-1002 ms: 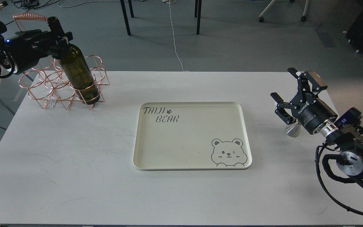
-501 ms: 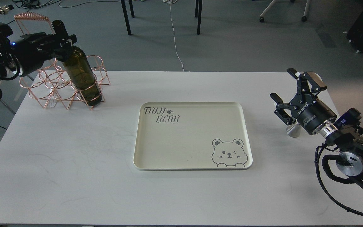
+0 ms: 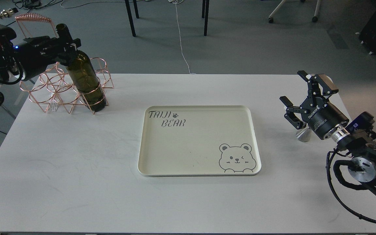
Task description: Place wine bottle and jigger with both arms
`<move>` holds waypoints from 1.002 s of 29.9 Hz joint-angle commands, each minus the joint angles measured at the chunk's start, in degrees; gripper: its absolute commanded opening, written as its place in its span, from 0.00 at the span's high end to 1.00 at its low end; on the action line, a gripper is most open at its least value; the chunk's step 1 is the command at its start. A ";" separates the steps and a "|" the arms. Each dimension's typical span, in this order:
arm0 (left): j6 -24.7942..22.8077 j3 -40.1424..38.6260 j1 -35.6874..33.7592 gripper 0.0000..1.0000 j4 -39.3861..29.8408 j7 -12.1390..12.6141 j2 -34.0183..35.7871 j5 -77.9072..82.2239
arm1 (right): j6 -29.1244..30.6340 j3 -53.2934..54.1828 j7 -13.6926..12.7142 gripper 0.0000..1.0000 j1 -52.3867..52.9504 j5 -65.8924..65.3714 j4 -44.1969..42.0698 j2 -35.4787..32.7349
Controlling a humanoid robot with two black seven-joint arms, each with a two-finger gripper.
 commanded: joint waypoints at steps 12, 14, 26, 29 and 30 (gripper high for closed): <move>2.15 0.08 -0.14 0.03 0.40 0.09 -0.08 -2.91 | 0.04 0.00 0.00 0.03 0.00 0.00 -0.01 0.24; 1.98 0.08 0.04 0.02 0.40 0.09 -0.17 -3.08 | 0.04 0.00 0.00 0.03 0.00 0.00 -0.01 0.16; 0.92 -0.26 7.41 0.02 -8.37 0.09 8.70 -16.95 | -0.05 0.43 0.00 0.03 0.00 0.00 -0.36 0.50; 0.92 -1.40 12.33 0.02 -11.98 0.09 10.02 -21.17 | -0.05 0.87 0.00 0.01 0.09 0.00 -0.36 1.21; 0.92 -2.45 14.61 0.02 -13.90 0.09 10.37 -23.10 | -0.05 1.31 0.00 0.01 0.09 0.09 -0.36 1.56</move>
